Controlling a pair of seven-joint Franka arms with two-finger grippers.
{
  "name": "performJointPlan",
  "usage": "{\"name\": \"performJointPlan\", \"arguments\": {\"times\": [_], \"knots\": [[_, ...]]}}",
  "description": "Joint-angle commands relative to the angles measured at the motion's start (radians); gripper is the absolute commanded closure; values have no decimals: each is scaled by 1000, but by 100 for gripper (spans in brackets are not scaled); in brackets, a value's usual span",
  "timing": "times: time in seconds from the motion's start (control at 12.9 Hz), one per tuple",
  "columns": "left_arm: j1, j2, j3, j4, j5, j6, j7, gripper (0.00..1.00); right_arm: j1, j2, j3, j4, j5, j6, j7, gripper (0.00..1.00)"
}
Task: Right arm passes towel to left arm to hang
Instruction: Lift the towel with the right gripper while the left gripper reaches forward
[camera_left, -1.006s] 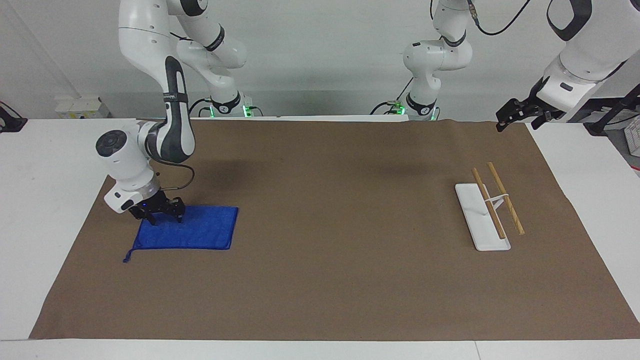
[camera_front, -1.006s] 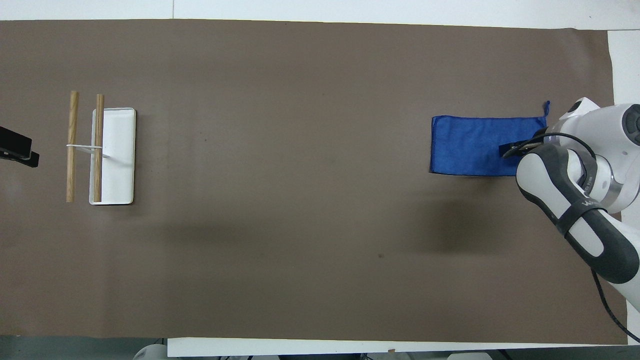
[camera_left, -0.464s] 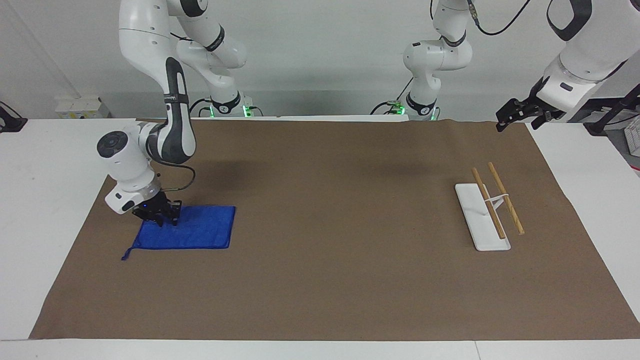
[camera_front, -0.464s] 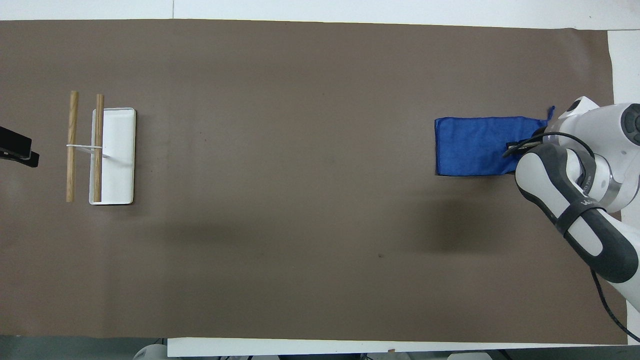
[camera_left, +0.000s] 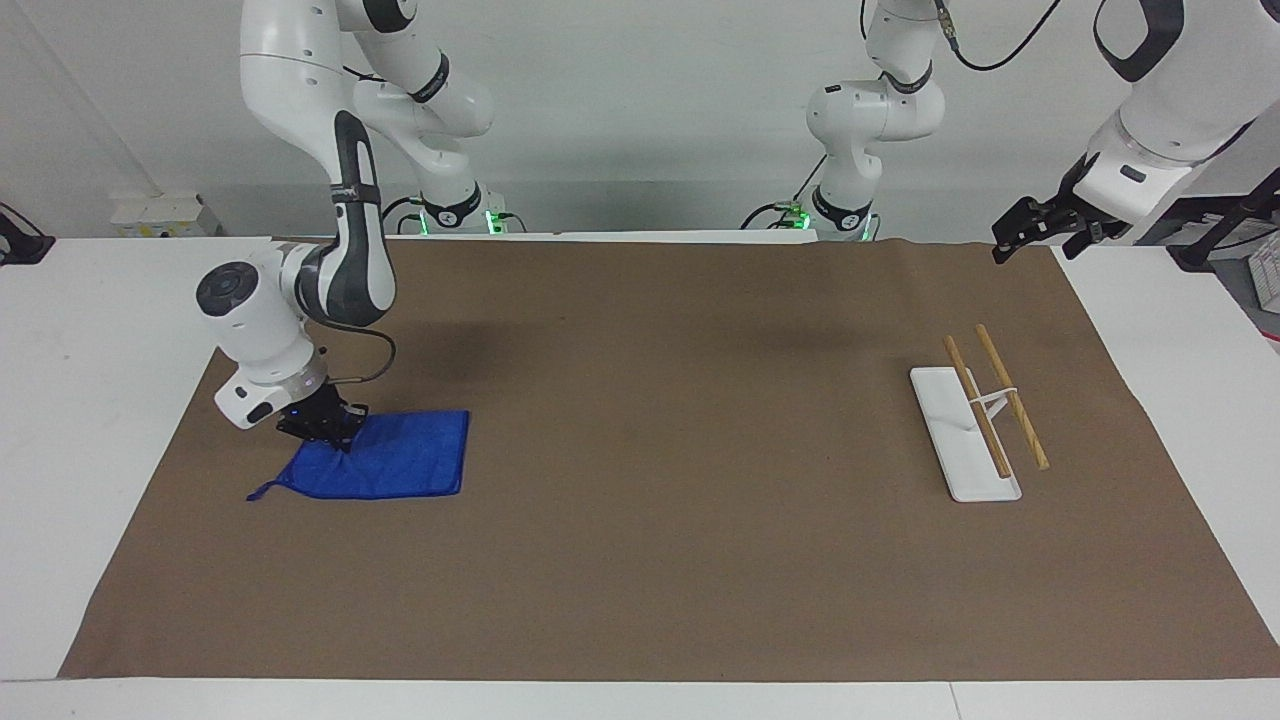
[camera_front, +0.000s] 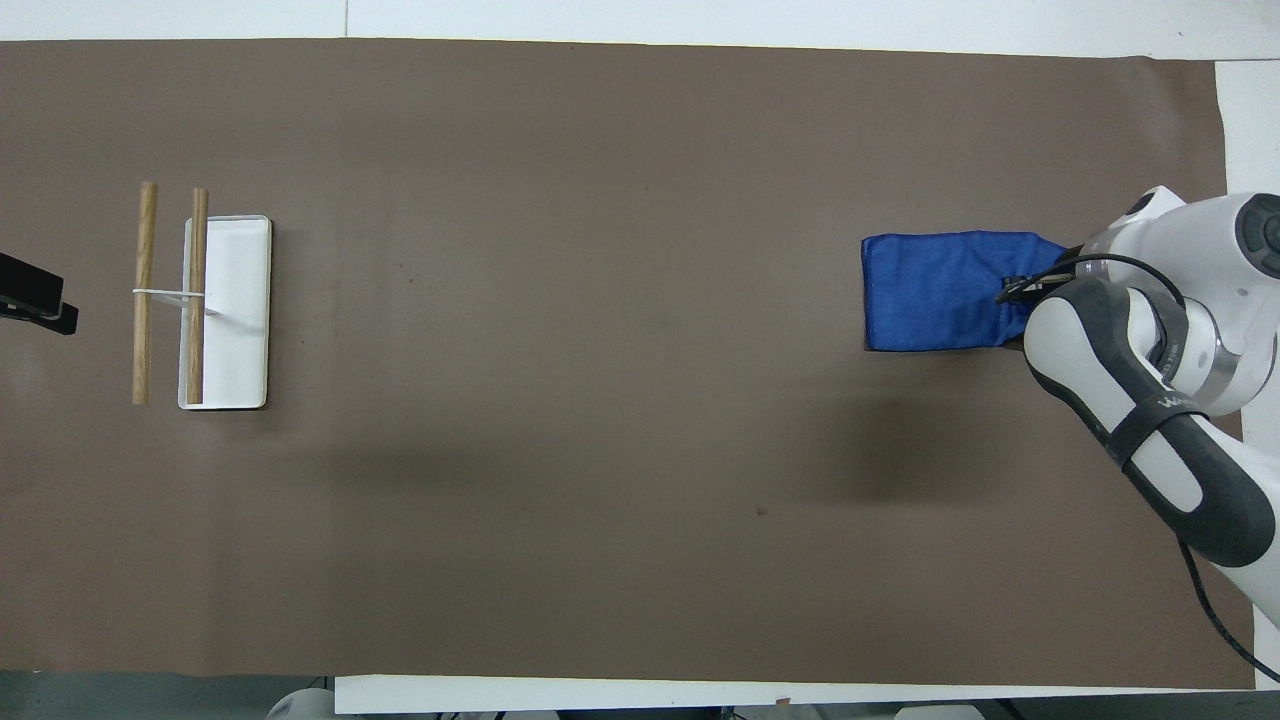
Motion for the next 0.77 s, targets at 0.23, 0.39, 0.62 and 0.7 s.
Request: {"name": "performJointPlan", "arguments": {"times": [0.23, 0.39, 0.62, 0.7], "knots": [[11, -11, -1, -11, -7, -10, 2, 0, 27, -139, 163, 74, 5, -221, 428, 100], [11, -11, -1, -9, -7, -38, -3, 0, 97, -148, 193, 142, 5, -307, 645, 100], [11, -42, -5, -80, -37, 37, -259, 0, 235, -136, 220, 242, 7, -347, 1018, 100], [11, -77, -1, -160, -118, 113, -390, 0, 282, -124, 223, 273, 8, -343, 1136, 100]]}}
